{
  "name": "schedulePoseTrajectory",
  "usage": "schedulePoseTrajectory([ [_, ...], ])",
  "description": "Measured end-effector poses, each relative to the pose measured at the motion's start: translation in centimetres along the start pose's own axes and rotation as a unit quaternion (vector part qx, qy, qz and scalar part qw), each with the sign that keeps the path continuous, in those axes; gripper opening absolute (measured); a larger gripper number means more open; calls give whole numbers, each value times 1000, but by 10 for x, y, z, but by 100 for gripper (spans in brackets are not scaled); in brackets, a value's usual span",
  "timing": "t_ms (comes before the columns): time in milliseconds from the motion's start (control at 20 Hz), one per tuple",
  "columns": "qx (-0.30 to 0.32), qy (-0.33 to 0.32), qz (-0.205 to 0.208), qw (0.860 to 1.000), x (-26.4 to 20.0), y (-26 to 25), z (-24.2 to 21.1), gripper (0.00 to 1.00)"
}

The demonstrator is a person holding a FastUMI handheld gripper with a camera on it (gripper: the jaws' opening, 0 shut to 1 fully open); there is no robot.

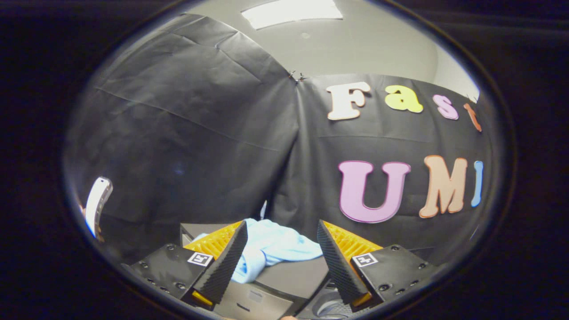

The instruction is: Put the clothes into the washing machine and then close the washing machine lid.

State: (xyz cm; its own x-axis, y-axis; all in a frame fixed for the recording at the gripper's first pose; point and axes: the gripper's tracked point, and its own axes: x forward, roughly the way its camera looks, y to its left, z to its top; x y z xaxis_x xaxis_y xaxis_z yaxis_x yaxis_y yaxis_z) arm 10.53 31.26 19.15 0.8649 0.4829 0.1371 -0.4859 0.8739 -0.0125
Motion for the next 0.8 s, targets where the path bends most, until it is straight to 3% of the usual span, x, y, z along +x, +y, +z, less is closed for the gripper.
schedulePoseTrajectory([
  [150,4,13,22,1000,25,22,-1,98],
  [500,-46,93,16,994,93,23,-38,98],
  [800,-2,226,71,972,131,42,-110,98],
])
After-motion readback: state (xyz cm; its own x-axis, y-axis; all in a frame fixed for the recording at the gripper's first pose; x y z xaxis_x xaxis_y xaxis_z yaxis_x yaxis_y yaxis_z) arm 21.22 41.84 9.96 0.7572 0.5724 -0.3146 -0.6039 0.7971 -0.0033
